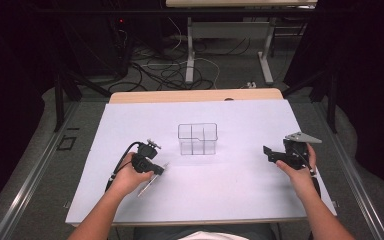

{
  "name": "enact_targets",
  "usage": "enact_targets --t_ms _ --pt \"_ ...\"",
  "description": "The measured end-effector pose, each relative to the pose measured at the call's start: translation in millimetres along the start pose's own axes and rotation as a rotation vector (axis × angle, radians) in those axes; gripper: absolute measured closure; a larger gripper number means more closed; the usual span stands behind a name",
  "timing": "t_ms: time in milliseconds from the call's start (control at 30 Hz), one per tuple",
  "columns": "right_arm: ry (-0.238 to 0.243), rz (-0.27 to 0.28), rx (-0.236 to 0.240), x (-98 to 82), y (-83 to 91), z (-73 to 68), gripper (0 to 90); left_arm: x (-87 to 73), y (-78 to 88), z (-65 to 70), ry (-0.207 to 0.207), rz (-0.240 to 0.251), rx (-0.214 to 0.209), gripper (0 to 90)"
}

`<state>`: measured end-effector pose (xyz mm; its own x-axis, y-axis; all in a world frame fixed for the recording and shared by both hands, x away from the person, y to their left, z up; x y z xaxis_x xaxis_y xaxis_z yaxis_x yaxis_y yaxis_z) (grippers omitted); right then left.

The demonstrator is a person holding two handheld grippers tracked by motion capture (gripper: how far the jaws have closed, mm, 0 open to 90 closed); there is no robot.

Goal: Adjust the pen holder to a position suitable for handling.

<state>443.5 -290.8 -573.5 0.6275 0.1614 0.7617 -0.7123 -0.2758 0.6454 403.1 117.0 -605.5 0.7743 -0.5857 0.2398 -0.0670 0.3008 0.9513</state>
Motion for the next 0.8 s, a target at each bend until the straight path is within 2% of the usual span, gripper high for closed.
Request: enact_targets --t_ms 33,167,367,433,500,567,600,700,800 --pt "0.003 -0.001 -0.005 0.0 0.6 0.8 14.4 0.4 1.7 -0.7 -0.014 0.003 0.000 80.1" --pt "0.000 0.000 -0.003 0.5 0.4 0.5 14.5 0.1 7.8 0.1 0.001 0.024 -0.007 80.1" --pt "0.009 -0.005 0.006 1.6 -2.5 -3.7 14.5 3.0 18.9 -2.3 0.034 0.094 -0.016 80.1" --pt "0.008 -0.004 0.008 2.0 -3.0 -4.0 14.5 4.0 22.5 -4.1 0.034 0.115 -0.012 80.1" --pt "0.010 -0.003 0.010 2.1 -3.6 -4.3 14.4 5.4 24.9 -4.1 0.053 0.139 -0.016 80.1" --pt "0.009 -0.004 0.011 1.9 -3.9 -4.6 14.5 7.1 28.2 -6.0 0.049 0.162 -0.016 80.1" --pt "0.007 -0.005 0.011 2.0 -4.0 -4.8 14.5 8.4 29.5 -5.9 0.071 0.183 -0.019 80.1" --pt "0.011 -0.003 0.011 2.0 -3.9 -4.5 14.5 10.8 33.6 -7.1 0.099 0.219 -0.042 80.1" --pt "0.008 -0.005 0.006 1.6 -3.3 -3.5 14.5 13.7 35.0 -8.1 0.115 0.259 -0.045 80.0"
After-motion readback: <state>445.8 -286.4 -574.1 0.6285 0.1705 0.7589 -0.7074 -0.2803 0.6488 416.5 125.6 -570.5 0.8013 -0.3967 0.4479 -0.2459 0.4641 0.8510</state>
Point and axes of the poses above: each handheld gripper's, and its own axes: y roughly backward along the jaws, x roughly out of its top, z roughly to its right, the point moved 9 cm from there along -y, roughly forward along the jaws, and after that the axes turned 9 degrees about -z, right-handed, at the moved point
